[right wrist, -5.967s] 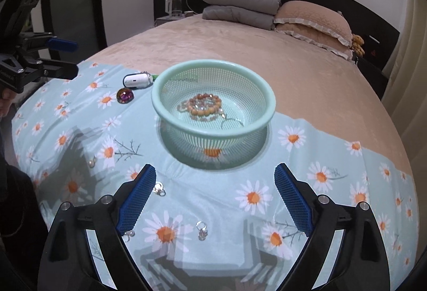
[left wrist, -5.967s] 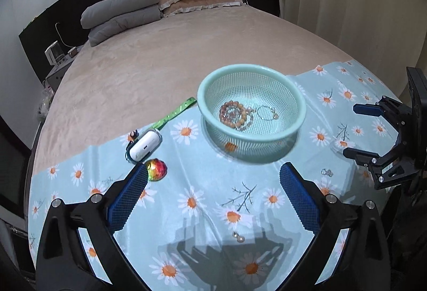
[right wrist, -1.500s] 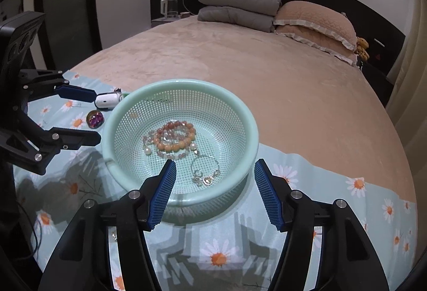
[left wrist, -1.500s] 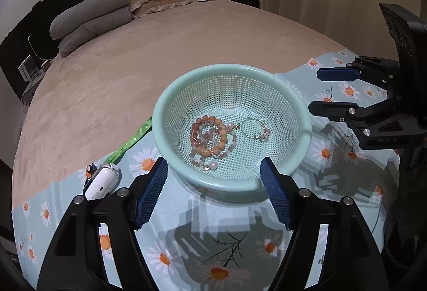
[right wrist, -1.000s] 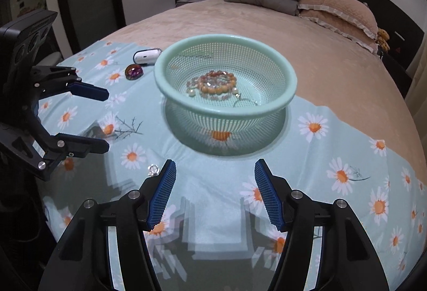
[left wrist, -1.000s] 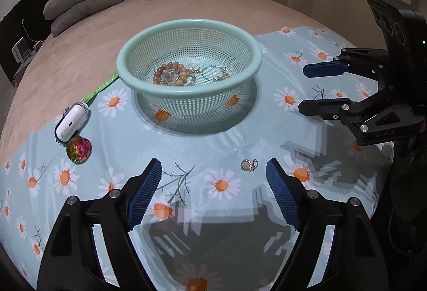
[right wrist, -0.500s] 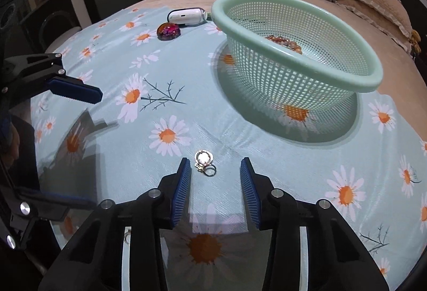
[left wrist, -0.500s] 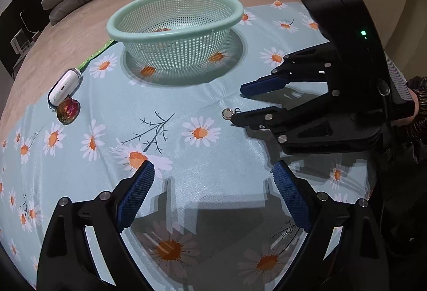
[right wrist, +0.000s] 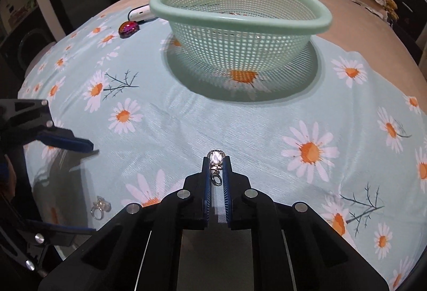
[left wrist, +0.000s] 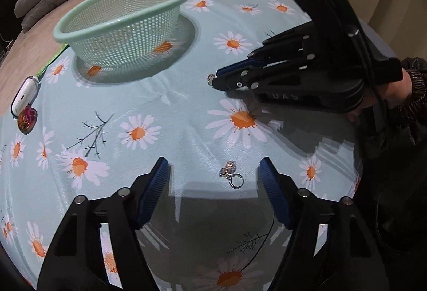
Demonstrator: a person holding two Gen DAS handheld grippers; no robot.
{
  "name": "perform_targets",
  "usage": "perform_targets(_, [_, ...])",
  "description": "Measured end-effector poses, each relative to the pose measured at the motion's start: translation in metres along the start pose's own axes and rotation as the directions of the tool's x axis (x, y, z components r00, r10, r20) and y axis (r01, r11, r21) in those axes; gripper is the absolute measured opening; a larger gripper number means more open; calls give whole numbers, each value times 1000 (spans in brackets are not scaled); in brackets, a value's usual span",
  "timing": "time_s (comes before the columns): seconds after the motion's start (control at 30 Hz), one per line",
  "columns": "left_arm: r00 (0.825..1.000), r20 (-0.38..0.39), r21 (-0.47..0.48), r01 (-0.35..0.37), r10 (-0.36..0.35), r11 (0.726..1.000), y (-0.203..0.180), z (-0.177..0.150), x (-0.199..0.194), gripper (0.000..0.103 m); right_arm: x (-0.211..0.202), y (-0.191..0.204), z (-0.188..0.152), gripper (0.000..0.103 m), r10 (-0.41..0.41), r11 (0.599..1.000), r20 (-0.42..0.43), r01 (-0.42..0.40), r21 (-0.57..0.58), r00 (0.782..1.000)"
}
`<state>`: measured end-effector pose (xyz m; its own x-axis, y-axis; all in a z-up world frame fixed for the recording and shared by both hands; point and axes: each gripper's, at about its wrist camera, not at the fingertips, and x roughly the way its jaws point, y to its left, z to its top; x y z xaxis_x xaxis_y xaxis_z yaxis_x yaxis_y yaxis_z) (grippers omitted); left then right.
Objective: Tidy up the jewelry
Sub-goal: 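Grasp a silver earring with the left gripper while the right gripper grasps another, then carry both silver earrings into the colander and open both grippers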
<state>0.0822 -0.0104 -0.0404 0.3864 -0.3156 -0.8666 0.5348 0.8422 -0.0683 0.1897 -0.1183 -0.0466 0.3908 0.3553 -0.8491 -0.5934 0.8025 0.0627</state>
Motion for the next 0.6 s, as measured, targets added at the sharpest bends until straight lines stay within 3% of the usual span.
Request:
perform_targets(0.03, [1000,-14,12,1,-1,1000,-4,0,5,54,-2,-4,-3,9,-3,1000,0,3,15,1000])
perform_targets(0.1, [1000,-9,43,-6,6,999,-10,-1,8,50,-5,-10,-9,9,-19,999,-1,19,32,1000])
perform_targets(0.13, [1000,-11,44,16,-15,999,-10,0,9,35,-6,-11,-10,9,-21,999,-1,21,43,1000])
perform_targets(0.17, [999,-17,34,35,-34,999,-9,0,10,11,-7,-12,-12,9,-24,999,-1,24,49,1000])
perform_targets(0.33, [996,-47,11,74,-74,997,-9,-1,9,12,-13,-14,-20,9,-33,997,-1,33,64,999])
perform_targets(0.6, [998,-29,-12,47,-47,999,6,-9,-19,11,-28,-21,-30,9,-28,996,-1,28,90,1000])
